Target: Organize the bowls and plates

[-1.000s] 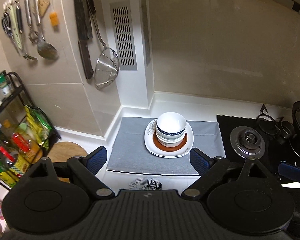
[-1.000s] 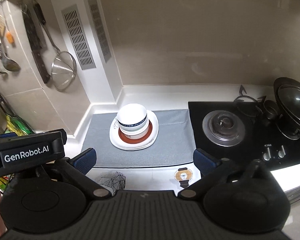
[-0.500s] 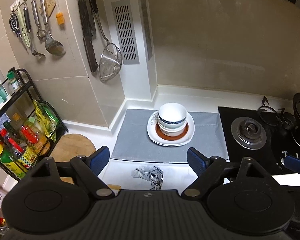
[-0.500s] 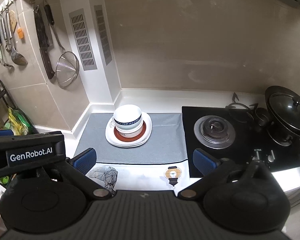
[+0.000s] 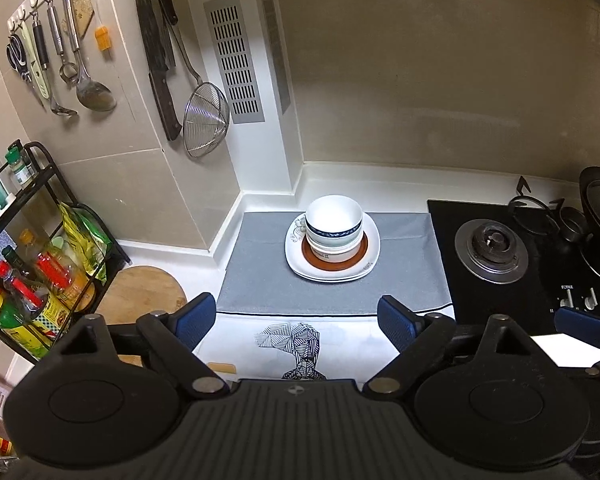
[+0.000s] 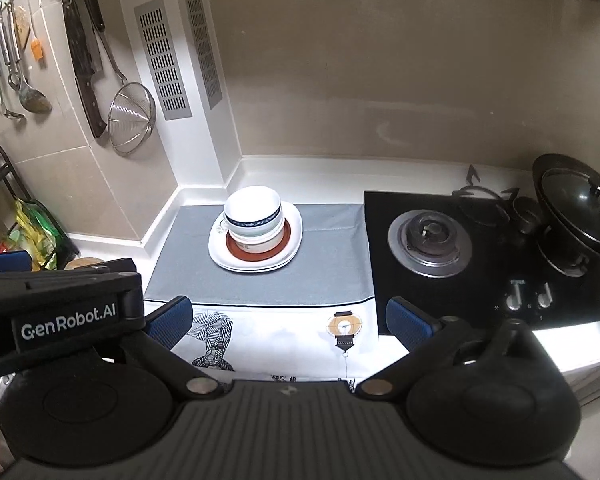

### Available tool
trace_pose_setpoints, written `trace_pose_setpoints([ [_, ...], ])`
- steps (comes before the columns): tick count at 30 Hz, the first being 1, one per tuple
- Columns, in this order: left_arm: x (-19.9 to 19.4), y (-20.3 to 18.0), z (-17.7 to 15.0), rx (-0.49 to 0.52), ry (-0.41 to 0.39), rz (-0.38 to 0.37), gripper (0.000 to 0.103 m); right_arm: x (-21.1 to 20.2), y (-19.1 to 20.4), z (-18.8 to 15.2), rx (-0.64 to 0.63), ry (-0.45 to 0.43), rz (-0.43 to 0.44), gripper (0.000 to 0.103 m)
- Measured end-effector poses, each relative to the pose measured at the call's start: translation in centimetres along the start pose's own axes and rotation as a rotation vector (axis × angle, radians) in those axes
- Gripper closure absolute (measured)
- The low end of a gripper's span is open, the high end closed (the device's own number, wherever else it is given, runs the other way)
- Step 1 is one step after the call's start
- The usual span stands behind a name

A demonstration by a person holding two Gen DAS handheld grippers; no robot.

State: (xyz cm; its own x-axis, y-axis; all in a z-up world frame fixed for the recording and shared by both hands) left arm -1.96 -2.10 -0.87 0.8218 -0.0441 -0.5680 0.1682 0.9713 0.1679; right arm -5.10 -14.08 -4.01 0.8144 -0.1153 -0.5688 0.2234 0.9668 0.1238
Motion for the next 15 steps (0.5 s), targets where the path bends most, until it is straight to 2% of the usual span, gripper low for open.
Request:
trace_pose_setpoints([
  [15, 0.09, -0.22, 0.35, -0.006, -0.009, -0.024, 0.013, -0.22, -0.01, 0.4, -0.003, -0.012, 0.005, 0.0],
])
Point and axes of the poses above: each gripper's, at about its wrist camera, not at the fingertips, and x roughly the way its jaws point, y to its left, z to its top, the point moved 5 cm from there along x, roughly the way its jaws point, and after that the axes turned 9 degrees about -y, right-handed, at the moved point
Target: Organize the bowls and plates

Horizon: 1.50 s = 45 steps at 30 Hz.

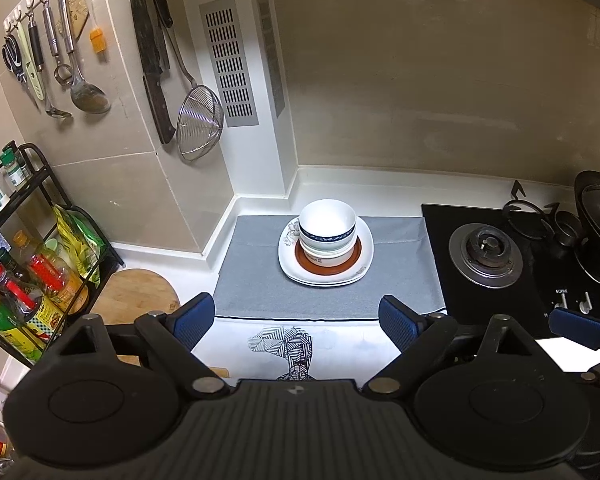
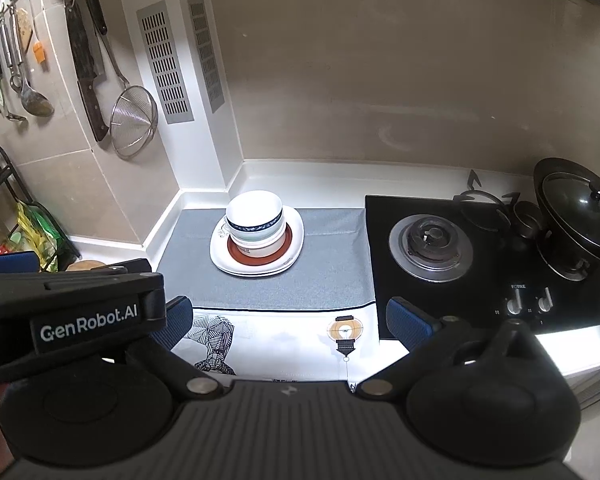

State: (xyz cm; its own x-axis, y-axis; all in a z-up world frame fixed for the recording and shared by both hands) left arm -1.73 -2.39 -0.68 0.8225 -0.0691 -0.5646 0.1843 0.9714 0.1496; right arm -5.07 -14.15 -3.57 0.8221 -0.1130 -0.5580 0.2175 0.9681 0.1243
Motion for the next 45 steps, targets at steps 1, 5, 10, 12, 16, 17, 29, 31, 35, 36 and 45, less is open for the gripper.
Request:
trace_pose_setpoints([
  [1, 0.0, -0.1, 0.0, 0.0, -0.001, 0.0, 0.013, 0.0, 0.0, 0.0, -0.001, -0.002, -0.001, 0.0],
  [5, -0.1, -0.1, 0.0, 0.001, -0.003, 0.001, 0.013, 0.0, -0.2, 0.1, 0.002, -0.002, 0.0, 0.0],
  [10, 0.0, -0.2, 0.0, 0.001, 0.001, 0.004, 0.013, 0.1, -0.4, 0.0, 0.01, 0.006, 0.004, 0.0],
  [12, 0.0, -0.3, -0.1, 0.002, 0.0, 0.004, 0.013, 0.2, -0.4, 0.0, 0.011, 0.006, 0.003, 0.0],
  [16, 0.1, -0.4, -0.1, 0.011, -0.001, 0.007, 0.012, 0.2, -0.6, -0.1, 0.015, 0.006, 0.004, 0.0],
  [17, 0.2, -0.4, -0.1, 0.013, -0.001, 0.006, 0.012, 0.2, -0.6, -0.1, 0.016, 0.006, 0.003, 0.0],
  [29, 0.3, -0.9, -0.4, 0.016, 0.005, -0.001, 0.012, 0.2, -0.9, -0.3, 0.01, 0.005, -0.011, 0.0],
  [31, 0.4, -1.1, -0.5, 0.016, 0.009, -0.004, 0.012, 0.3, -1.1, -0.4, 0.016, 0.015, -0.014, 0.0],
  [35, 0.5, -1.3, -0.6, 0.02, 0.009, -0.007, 0.011, 0.4, -1.3, -0.6, 0.024, 0.024, -0.011, 0.0],
  [36, 0.5, -1.2, -0.6, 0.022, 0.007, -0.01, 0.01, 0.4, -1.3, -0.6, 0.024, 0.025, -0.01, 0.0],
  [45, 0.4, -1.3, -0.6, 0.026, 0.003, -0.026, 0.006, 0.2, -1.5, -0.7, 0.029, 0.024, 0.006, 0.0],
])
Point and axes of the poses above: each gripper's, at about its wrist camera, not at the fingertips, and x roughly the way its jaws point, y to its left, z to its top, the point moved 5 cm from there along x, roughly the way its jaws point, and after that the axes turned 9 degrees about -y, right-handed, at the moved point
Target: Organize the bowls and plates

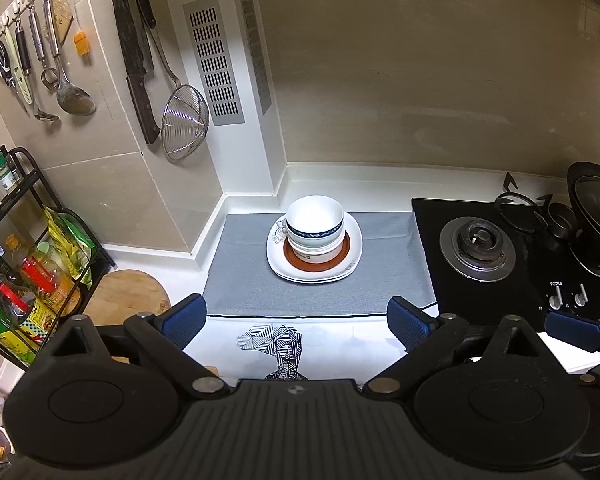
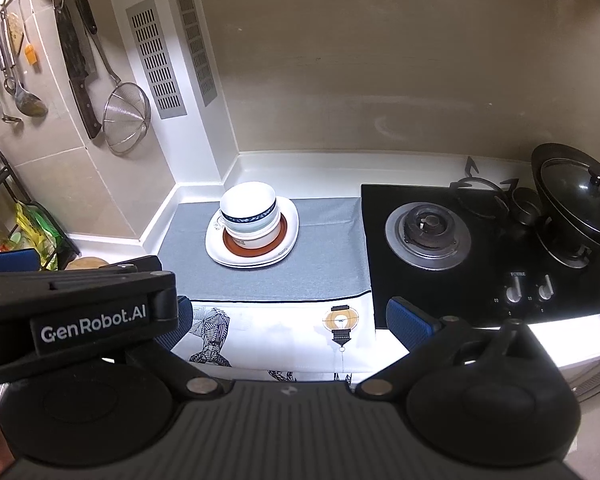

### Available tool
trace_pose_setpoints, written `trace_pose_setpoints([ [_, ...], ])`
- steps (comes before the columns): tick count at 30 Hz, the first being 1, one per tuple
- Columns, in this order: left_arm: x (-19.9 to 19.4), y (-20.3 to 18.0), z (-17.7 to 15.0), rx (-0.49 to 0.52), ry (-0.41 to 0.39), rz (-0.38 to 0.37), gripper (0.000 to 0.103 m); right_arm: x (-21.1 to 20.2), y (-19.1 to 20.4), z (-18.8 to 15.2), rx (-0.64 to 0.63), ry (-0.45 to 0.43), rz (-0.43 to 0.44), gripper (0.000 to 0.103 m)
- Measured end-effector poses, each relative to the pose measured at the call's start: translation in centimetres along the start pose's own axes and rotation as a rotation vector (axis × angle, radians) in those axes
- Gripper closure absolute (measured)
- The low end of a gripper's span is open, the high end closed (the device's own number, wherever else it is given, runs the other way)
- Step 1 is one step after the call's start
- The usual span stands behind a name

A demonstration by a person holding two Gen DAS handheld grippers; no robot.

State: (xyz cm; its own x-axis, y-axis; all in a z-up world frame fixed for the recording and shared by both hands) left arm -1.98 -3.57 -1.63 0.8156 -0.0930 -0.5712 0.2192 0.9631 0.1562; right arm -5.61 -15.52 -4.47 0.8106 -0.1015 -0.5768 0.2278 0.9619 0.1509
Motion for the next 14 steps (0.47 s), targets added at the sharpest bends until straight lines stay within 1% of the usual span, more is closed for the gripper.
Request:
trace_pose_setpoints([
  [10, 0.6, 0.3, -0.1, 0.004, 0.013, -0.022, 0.005, 0.4, 0.1, -0.1, 0.002, 0.013, -0.008, 0.0],
  [14, 1.3, 0.6, -0.2, 0.009, 0.004, -0.024, 0.005, 1.1, 0.5, -0.1, -0.01, 0.015, -0.019, 0.0],
])
Point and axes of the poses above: each gripper's, at about its wrist camera, not at the fingertips, and x roughly the way its jaws point, y to its left, z to its top, the point moved 5 cm from there along x, roughly the way its jaws point, and after that the axes turned 9 degrees about -y, right-handed, at the moved point
